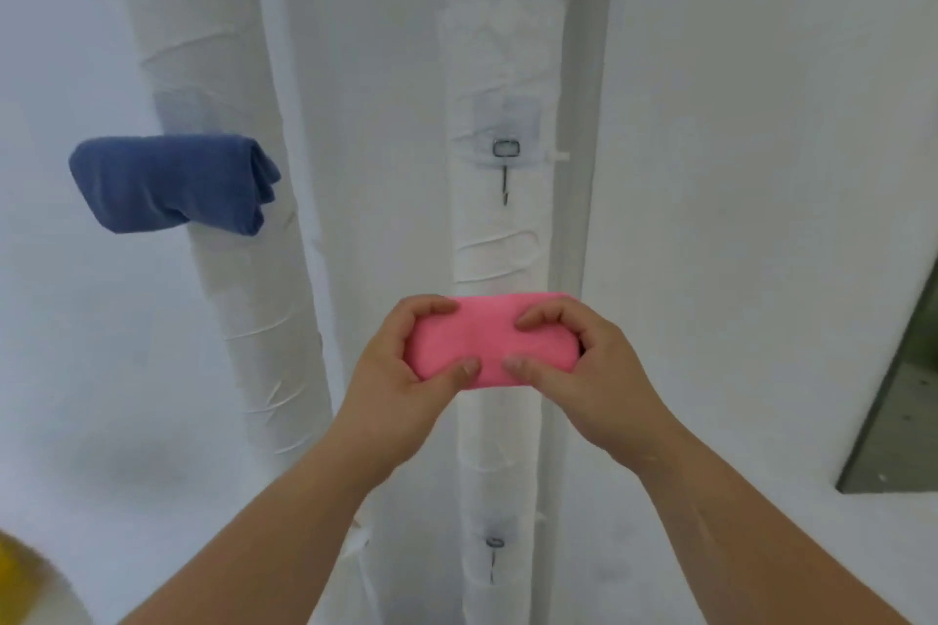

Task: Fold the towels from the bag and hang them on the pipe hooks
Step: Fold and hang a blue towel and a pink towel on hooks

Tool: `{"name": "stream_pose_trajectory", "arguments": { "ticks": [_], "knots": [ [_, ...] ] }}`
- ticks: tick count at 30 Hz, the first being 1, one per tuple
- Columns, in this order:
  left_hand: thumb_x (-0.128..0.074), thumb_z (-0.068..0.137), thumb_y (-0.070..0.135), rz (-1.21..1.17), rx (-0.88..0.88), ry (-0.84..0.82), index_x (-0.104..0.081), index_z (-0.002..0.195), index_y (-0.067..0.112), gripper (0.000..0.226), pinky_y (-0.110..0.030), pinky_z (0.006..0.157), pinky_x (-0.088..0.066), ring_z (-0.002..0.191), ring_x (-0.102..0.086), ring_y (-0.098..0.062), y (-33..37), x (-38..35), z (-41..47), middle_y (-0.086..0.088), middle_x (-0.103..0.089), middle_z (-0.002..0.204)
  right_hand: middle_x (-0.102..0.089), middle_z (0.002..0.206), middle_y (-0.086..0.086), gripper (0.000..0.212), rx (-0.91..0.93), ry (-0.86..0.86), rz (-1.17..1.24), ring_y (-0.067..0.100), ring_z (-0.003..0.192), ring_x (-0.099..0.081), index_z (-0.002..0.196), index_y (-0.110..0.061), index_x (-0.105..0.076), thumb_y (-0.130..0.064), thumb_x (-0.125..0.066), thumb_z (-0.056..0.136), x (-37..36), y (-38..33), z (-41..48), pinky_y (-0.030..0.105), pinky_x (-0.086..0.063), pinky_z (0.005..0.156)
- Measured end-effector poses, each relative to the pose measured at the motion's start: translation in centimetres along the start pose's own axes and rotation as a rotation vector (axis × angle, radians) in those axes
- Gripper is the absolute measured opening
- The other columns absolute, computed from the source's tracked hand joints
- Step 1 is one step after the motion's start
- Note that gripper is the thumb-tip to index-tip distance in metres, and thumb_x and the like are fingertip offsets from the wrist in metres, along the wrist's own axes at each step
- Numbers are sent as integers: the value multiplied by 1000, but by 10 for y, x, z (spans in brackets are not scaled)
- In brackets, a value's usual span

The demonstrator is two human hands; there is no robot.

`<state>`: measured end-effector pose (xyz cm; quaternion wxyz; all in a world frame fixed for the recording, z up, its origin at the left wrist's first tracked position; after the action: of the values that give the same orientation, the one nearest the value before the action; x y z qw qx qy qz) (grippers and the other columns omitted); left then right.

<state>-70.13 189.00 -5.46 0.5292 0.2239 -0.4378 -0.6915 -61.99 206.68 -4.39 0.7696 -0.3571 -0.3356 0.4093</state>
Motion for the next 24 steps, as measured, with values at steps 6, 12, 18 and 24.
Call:
{"name": "stream_pose_trajectory", "arguments": {
  "ticks": [6, 12, 18, 24],
  "knots": [
    [-85, 76, 6, -40, -215, 52, -61, 116, 33, 54, -20, 78, -56, 93, -60, 7, 73, 2, 73, 31, -60, 108, -65, 102, -17, 30, 235, 58, -6, 6, 93, -63, 93, -23, -65, -5, -84, 77, 33, -70, 76, 27, -58, 77],
    [-84, 75, 4, -14, -270, 71, -62, 117, 28, 53, -18, 80, -54, 97, -58, -1, 83, -3, 131, 17, -60, 114, -64, 107, -8, 29, 270, 105, -24, 4, 93, -62, 96, -18, -65, -3, -82, 78, 45, -72, 131, 25, -56, 77],
    [-86, 73, 4, 39, -273, 89, -62, 111, 36, 55, -12, 77, -50, 93, -57, 11, 65, -5, 150, 21, -60, 116, -64, 106, -8, 31, 290, 131, -117, 8, 94, -61, 95, -19, -64, -4, -83, 76, 43, -54, 145, 31, -59, 81],
    [-88, 71, 11, 148, -301, 97, -60, 115, 35, 57, -24, 89, -54, 105, -58, -3, 61, 0, 160, 21, -59, 118, -63, 104, -11, 33, 309, 126, -178, 9, 91, -60, 92, -25, -63, -10, -85, 74, 44, -53, 150, 23, -53, 75]
  ]
}}
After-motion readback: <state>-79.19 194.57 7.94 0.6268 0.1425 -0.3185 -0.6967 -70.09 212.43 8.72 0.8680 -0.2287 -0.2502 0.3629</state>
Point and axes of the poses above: each hand's wrist, its own z-axis towards the middle knuckle, its own x-axis out of the back of the hand, y = z × x, the point moved 3 cm from there along z, towards the middle knuckle
